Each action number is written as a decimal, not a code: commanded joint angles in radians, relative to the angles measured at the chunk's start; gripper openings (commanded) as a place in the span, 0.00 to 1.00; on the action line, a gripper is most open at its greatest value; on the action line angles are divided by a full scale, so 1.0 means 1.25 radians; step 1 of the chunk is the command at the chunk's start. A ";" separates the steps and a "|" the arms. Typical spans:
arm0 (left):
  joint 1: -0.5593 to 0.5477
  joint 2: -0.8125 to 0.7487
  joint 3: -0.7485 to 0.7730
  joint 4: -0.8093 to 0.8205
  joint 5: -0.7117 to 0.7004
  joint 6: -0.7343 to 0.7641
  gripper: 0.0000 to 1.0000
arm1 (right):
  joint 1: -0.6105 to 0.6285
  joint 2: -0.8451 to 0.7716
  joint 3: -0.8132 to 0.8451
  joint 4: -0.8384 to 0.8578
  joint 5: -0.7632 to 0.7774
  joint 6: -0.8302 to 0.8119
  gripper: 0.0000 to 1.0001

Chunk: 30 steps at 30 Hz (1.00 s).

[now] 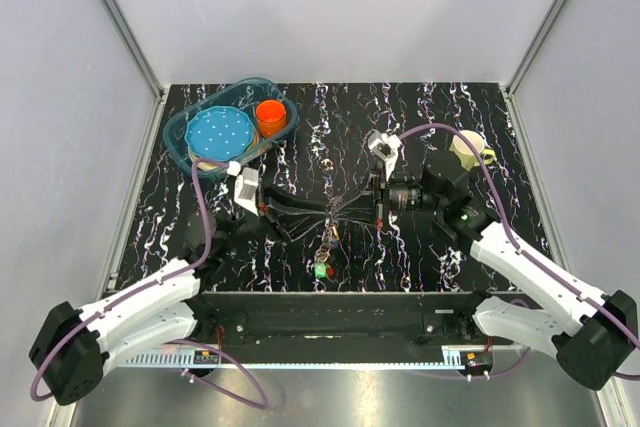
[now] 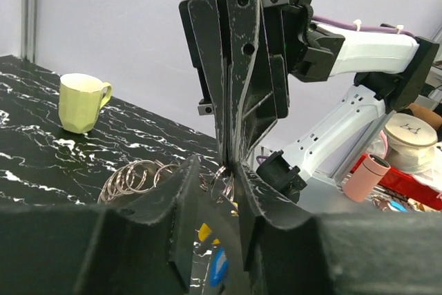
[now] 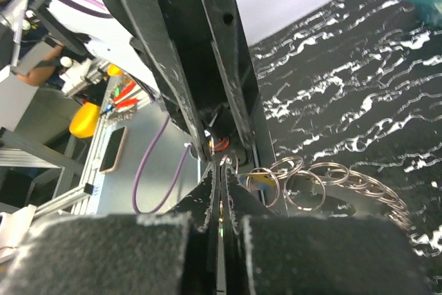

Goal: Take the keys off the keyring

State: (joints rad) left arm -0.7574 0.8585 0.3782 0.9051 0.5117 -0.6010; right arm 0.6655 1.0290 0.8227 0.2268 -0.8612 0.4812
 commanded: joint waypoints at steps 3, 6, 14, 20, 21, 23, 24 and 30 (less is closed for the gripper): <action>0.021 -0.099 0.090 -0.212 0.020 0.132 0.43 | 0.003 -0.010 0.176 -0.338 0.046 -0.202 0.00; 0.023 -0.135 0.113 -0.310 0.018 0.174 0.48 | 0.003 -0.007 0.239 -0.473 0.058 -0.281 0.00; 0.024 -0.084 0.257 -0.541 0.139 0.288 0.48 | 0.003 0.058 0.364 -0.732 -0.023 -0.382 0.00; 0.024 -0.007 0.322 -0.560 0.259 0.298 0.48 | 0.001 0.090 0.419 -0.811 -0.078 -0.405 0.00; 0.024 0.003 0.328 -0.561 0.291 0.296 0.48 | 0.003 0.096 0.429 -0.816 -0.090 -0.400 0.00; 0.024 0.027 0.342 -0.577 0.308 0.297 0.48 | 0.001 0.111 0.437 -0.818 -0.100 -0.398 0.00; 0.024 0.031 0.345 -0.601 0.317 0.303 0.48 | 0.001 0.114 0.441 -0.818 -0.100 -0.397 0.00; 0.024 0.048 0.350 -0.632 0.335 0.324 0.48 | 0.003 0.134 0.449 -0.820 -0.111 -0.397 0.00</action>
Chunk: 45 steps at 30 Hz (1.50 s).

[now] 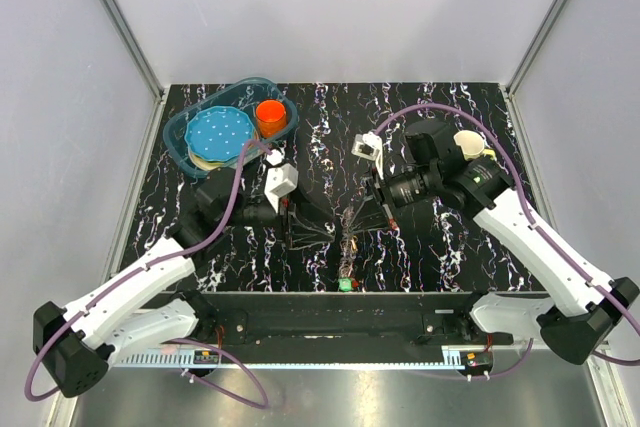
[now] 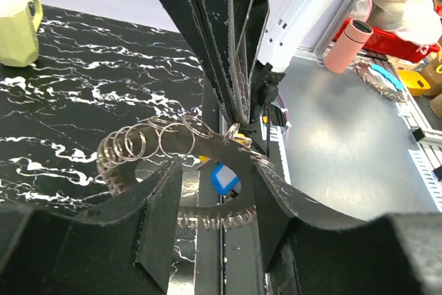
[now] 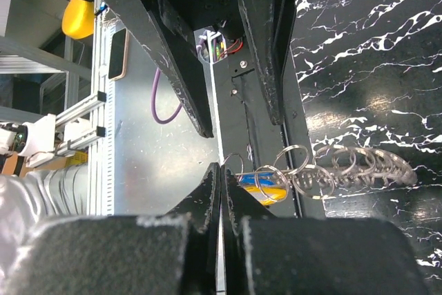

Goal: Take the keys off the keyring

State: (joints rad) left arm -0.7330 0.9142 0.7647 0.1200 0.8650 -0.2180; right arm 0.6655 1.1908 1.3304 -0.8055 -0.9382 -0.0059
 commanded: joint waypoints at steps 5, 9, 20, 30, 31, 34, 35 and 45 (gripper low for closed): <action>0.003 0.016 0.051 0.002 0.050 0.010 0.47 | 0.003 0.021 0.030 0.012 -0.061 -0.008 0.00; 0.005 0.018 0.050 0.002 0.044 0.020 0.47 | 0.003 0.024 0.021 0.043 -0.072 0.000 0.00; 0.003 0.044 0.072 -0.003 0.052 0.020 0.44 | 0.003 0.043 0.022 0.066 -0.096 0.023 0.00; 0.003 0.064 0.074 0.005 0.076 0.022 0.34 | 0.003 0.044 0.007 0.095 -0.099 0.039 0.00; 0.003 0.065 0.075 0.006 0.084 0.022 0.34 | 0.003 0.043 0.001 0.099 -0.100 0.044 0.00; 0.003 0.071 0.080 0.006 0.097 0.025 0.31 | 0.001 0.044 -0.005 0.107 -0.101 0.049 0.00; 0.003 0.072 0.080 0.006 0.098 0.026 0.31 | 0.003 0.043 -0.006 0.108 -0.102 0.050 0.00; 0.003 0.075 0.085 0.000 0.107 0.032 0.21 | 0.003 0.050 -0.027 0.137 -0.113 0.067 0.00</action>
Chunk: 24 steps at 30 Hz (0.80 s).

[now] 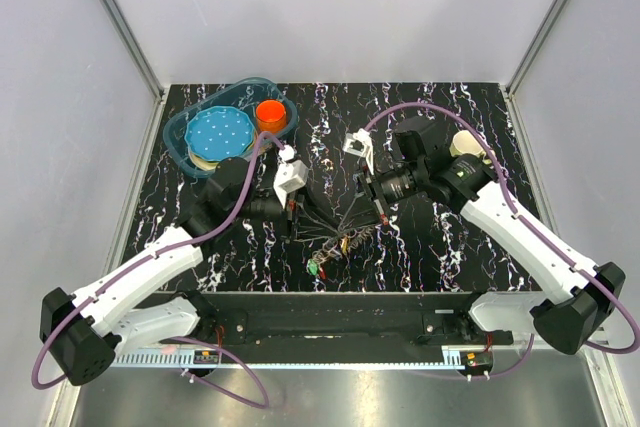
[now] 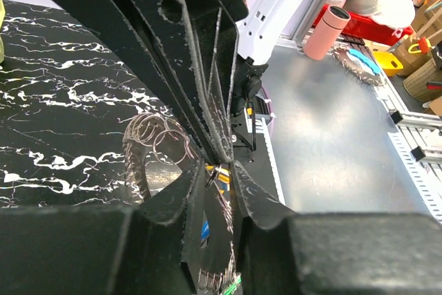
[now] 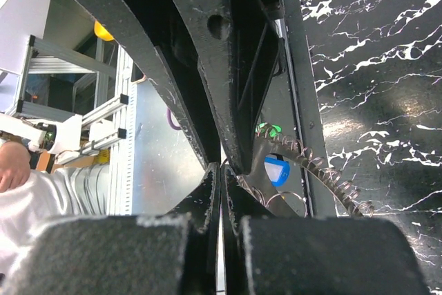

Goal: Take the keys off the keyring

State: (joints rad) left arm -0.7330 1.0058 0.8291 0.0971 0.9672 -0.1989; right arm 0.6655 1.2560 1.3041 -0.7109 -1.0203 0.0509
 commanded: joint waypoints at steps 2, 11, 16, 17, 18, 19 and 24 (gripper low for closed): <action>0.003 0.005 0.036 0.016 0.032 0.014 0.13 | 0.003 -0.005 -0.017 0.077 -0.050 0.033 0.00; 0.002 0.015 0.057 -0.042 0.037 0.030 0.00 | 0.003 -0.016 -0.035 0.119 -0.049 0.061 0.00; 0.001 0.013 0.056 -0.052 0.021 0.029 0.05 | 0.003 -0.022 -0.048 0.132 -0.054 0.068 0.00; 0.001 0.011 0.056 -0.052 0.019 0.031 0.09 | 0.001 -0.024 -0.049 0.135 -0.053 0.070 0.00; 0.001 0.010 0.057 -0.053 0.020 0.033 0.15 | 0.003 -0.027 -0.050 0.134 -0.053 0.070 0.00; 0.001 0.011 0.056 -0.056 0.023 0.034 0.18 | 0.003 -0.029 -0.050 0.135 -0.054 0.071 0.00; 0.001 0.011 0.055 -0.043 0.019 0.038 0.13 | 0.001 -0.026 -0.049 0.139 -0.060 0.076 0.00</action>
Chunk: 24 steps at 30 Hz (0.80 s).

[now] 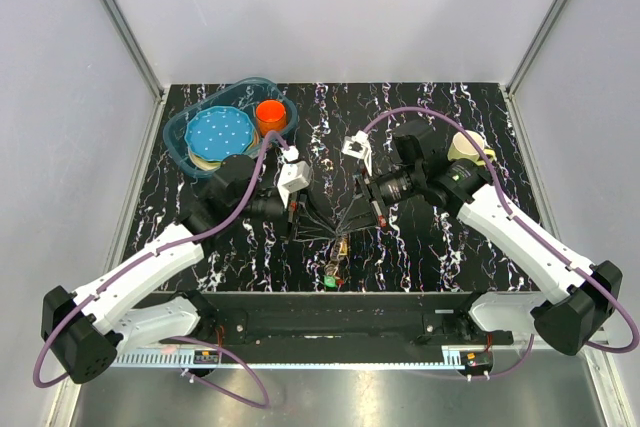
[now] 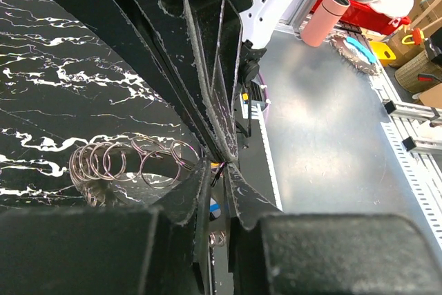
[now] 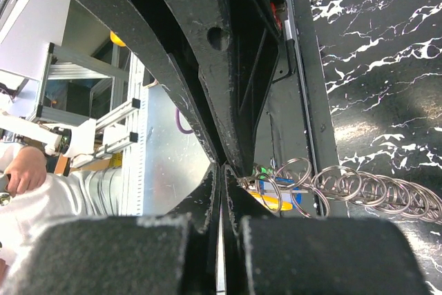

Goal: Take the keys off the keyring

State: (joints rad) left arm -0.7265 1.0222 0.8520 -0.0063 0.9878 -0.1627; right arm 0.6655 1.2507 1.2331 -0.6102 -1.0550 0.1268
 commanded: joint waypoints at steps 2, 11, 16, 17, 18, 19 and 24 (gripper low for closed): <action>-0.004 0.002 0.039 0.041 0.001 0.005 0.14 | 0.001 -0.022 0.006 0.062 -0.031 0.016 0.00; -0.004 -0.003 0.025 0.049 -0.005 -0.004 0.00 | 0.001 -0.031 0.000 0.094 -0.004 0.049 0.00; -0.004 -0.049 -0.079 0.245 -0.121 -0.111 0.00 | 0.001 -0.071 -0.010 0.161 0.094 0.108 0.24; -0.003 -0.058 -0.099 0.288 -0.137 -0.132 0.00 | 0.003 -0.093 -0.011 0.171 0.111 0.116 0.30; -0.003 -0.075 -0.117 0.363 -0.152 -0.153 0.00 | 0.001 -0.105 -0.015 0.180 0.132 0.133 0.33; -0.003 -0.080 -0.146 0.393 -0.193 -0.189 0.00 | 0.003 -0.118 -0.017 0.195 0.180 0.140 0.34; -0.003 -0.088 -0.187 0.518 -0.256 -0.254 0.00 | 0.003 -0.226 -0.105 0.301 0.301 0.193 0.48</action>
State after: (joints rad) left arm -0.7273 0.9314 0.6376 0.3817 0.7868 -0.3737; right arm 0.6662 1.0855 1.1675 -0.4168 -0.8272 0.2916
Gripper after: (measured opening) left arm 0.012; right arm 0.466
